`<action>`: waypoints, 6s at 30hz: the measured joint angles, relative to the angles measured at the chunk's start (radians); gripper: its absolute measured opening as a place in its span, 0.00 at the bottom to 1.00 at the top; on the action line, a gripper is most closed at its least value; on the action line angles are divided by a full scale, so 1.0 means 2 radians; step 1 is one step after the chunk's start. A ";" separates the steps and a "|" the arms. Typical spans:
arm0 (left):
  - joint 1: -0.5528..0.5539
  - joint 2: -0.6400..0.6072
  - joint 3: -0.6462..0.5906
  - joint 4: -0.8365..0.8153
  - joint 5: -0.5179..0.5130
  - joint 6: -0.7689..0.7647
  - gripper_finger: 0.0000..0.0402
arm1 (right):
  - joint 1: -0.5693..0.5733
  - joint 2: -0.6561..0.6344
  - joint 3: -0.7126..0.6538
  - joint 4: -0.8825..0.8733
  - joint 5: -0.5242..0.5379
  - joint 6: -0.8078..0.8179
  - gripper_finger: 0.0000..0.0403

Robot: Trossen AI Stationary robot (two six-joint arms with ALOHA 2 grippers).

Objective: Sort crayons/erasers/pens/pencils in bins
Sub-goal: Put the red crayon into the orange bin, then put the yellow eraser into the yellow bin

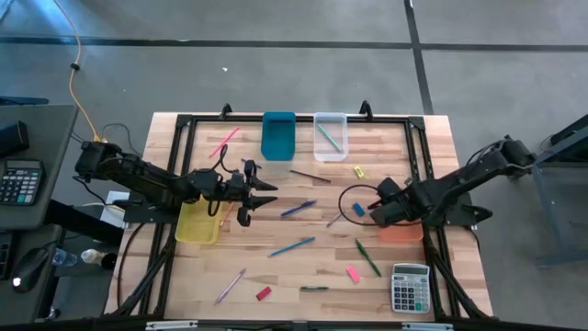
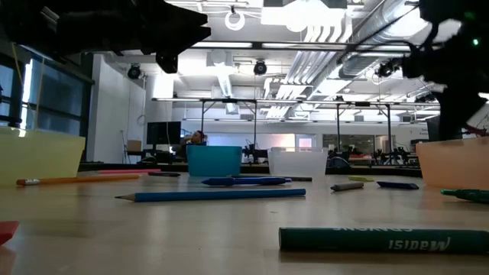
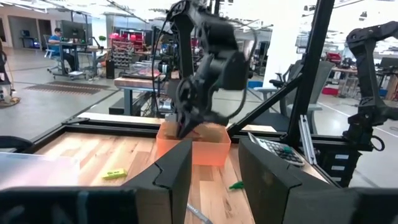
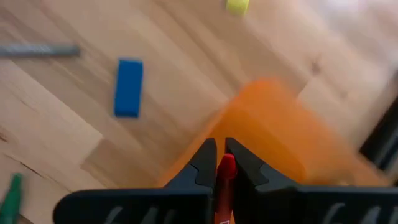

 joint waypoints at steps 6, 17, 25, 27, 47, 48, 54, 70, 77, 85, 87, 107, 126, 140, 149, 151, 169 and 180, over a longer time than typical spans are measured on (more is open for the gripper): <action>0.000 0.000 0.000 0.000 0.000 0.000 0.30 | -0.027 -0.015 -0.054 0.032 -0.036 0.011 0.01; 0.000 0.000 0.000 0.000 -0.001 0.000 0.30 | -0.063 -0.016 -0.078 0.063 -0.047 -0.006 0.09; 0.000 0.000 0.000 0.000 -0.001 -0.001 0.30 | -0.072 -0.016 -0.075 0.055 -0.048 -0.019 0.23; 0.000 0.000 0.000 0.000 -0.001 -0.001 0.30 | -0.071 -0.016 -0.063 0.045 -0.051 -0.026 0.25; 0.039 0.000 0.000 -0.033 0.015 -0.009 0.08 | -0.093 -0.016 0.119 -0.013 0.023 -0.227 0.02; 0.044 0.000 0.000 -0.036 0.022 -0.013 0.05 | -0.102 -0.016 0.117 0.013 0.021 -0.251 0.01; 0.063 0.000 0.000 -0.071 0.024 -0.034 0.01 | -0.155 -0.015 0.114 0.132 -0.015 -0.385 0.00; 0.084 0.006 0.000 -0.102 0.109 0.004 0.00 | -0.216 0.104 0.114 0.353 -0.141 -0.629 0.00; 0.065 0.006 0.000 -0.107 0.078 0.042 0.00 | -0.194 0.157 0.114 0.394 -0.147 -0.670 0.00; 0.031 0.006 0.000 -0.108 0.078 0.043 0.00 | -0.150 0.134 0.114 0.328 -0.158 -0.639 0.00; 0.026 0.006 0.000 -0.110 0.078 0.040 0.00 | -0.148 0.133 0.114 0.322 -0.157 -0.631 0.00; 0.020 0.006 0.000 -0.140 0.077 0.052 0.00 | -0.175 0.136 0.064 0.222 -0.113 -0.453 0.00; 0.020 0.006 0.000 -0.154 0.072 0.066 0.00 | -0.362 0.135 -0.017 0.307 -0.083 -0.387 0.07; 0.018 0.006 0.000 -0.154 0.058 0.078 0.00 | -0.415 0.145 -0.017 0.315 -0.132 -0.381 0.36; 0.021 0.006 0.000 -0.153 0.055 0.082 0.00 | -0.415 0.146 -0.017 0.314 -0.135 -0.377 0.36; 0.021 0.006 0.000 -0.153 0.055 0.080 0.00 | -0.414 0.153 -0.016 0.314 -0.135 -0.372 0.36; 0.021 0.006 0.001 -0.132 0.050 0.051 0.00 | -0.391 0.186 -0.016 0.326 -0.122 -0.372 0.19; 0.029 0.006 0.008 -0.134 0.045 -0.056 0.00 | -0.336 0.121 -0.018 0.306 -0.103 -0.395 0.15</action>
